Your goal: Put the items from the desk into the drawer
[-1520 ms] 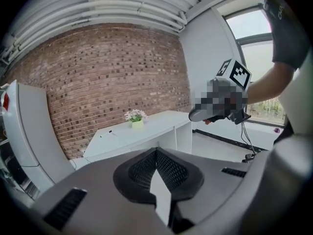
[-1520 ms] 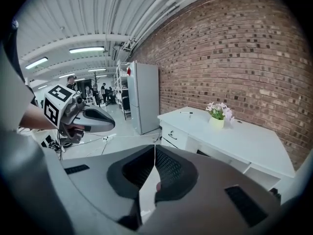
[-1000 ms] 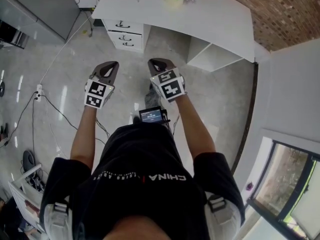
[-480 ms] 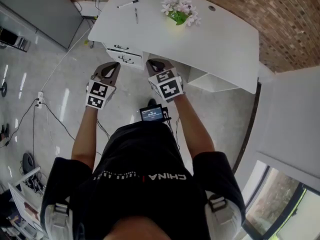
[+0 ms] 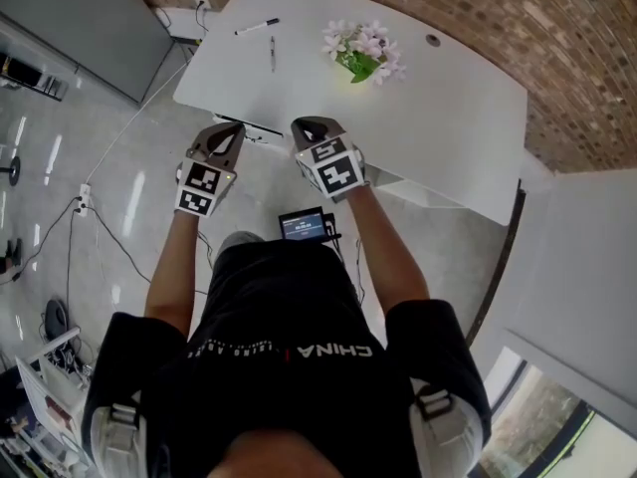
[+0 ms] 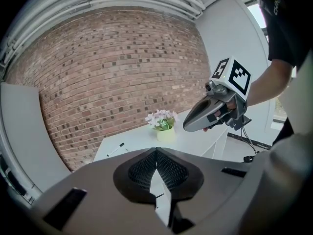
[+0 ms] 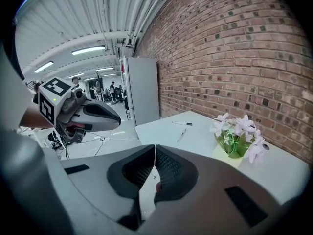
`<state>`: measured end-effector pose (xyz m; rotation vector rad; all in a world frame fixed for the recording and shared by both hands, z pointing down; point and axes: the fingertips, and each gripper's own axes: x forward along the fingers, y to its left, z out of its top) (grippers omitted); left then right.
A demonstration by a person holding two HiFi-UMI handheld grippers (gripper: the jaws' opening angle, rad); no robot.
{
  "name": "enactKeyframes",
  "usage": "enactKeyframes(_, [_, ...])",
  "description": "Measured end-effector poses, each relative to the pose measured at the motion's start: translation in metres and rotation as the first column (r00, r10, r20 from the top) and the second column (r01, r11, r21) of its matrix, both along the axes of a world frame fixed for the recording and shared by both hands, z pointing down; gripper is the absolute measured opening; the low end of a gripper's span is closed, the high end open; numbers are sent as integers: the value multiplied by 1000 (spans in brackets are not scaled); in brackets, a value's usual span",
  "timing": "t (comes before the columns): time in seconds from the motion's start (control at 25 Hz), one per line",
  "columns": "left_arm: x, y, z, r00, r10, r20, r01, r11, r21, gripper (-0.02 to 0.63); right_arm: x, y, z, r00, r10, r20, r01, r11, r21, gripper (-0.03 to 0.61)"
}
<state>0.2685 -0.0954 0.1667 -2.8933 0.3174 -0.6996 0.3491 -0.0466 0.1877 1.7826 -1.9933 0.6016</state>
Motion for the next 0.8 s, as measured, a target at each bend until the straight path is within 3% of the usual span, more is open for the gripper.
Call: enactKeyframes(0.8, [-6, -65, -10, 991, 130, -14, -130, 992, -1, 12, -25, -76, -13, 995, 96, 3, -96, 995, 19, 17])
